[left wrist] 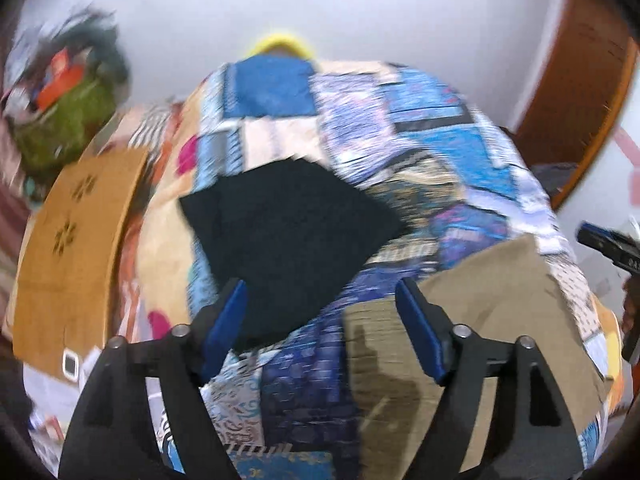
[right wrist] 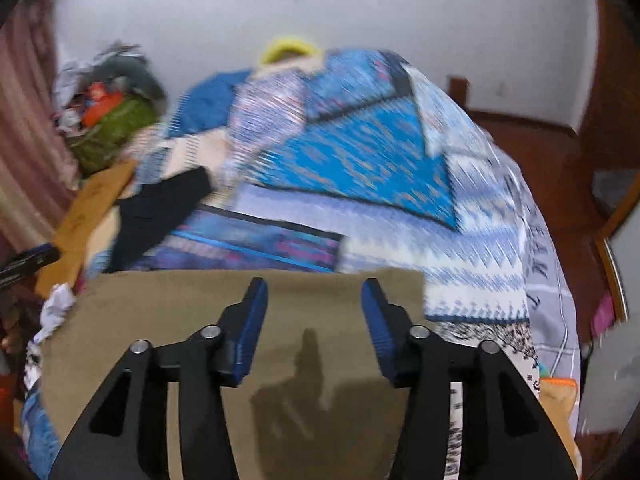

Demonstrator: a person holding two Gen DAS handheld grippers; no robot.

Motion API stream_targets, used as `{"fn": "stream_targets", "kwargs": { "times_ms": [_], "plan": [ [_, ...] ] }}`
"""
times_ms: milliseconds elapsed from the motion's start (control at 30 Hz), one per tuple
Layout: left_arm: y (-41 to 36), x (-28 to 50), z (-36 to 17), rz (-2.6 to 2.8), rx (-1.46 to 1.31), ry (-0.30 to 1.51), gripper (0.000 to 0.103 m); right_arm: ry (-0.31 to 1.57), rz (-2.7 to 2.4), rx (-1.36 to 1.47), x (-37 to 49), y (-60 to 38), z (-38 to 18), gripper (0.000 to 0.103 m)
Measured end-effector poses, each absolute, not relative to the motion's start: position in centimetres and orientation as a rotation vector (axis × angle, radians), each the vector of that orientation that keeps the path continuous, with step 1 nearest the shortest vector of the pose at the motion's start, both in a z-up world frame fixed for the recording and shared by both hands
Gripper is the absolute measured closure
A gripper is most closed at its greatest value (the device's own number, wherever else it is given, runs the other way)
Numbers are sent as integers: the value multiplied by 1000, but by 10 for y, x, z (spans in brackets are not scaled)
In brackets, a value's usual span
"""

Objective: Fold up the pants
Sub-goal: 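Pinch the pants edge with the right gripper and lift it, then lower the pants edge and open the right gripper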

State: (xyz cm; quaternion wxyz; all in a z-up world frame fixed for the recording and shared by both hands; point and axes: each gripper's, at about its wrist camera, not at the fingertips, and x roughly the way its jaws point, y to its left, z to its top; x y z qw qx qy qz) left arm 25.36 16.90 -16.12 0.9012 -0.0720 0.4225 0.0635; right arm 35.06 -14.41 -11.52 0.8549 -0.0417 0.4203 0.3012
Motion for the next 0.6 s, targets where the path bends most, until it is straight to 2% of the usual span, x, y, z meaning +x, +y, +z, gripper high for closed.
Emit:
{"fn": "stream_targets", "kwargs": {
  "times_ms": [133, 200, 367, 600],
  "plan": [
    [136, 260, -150, 41, -88, 864, 18, 879, 720, -47, 332, -121, -103, 43],
    [124, 266, -150, 12, -65, 873, 17, 885, 743, -44, 326, -112, -103, 35],
    [102, 281, -166, -61, -56, 941, 16, 966, 782, -88, 319, -84, -124, 35],
    [80, 301, -220, -100, 13, 1111, 16, 1141, 771, -198, 314, -68, -180, 35]
  ]
}}
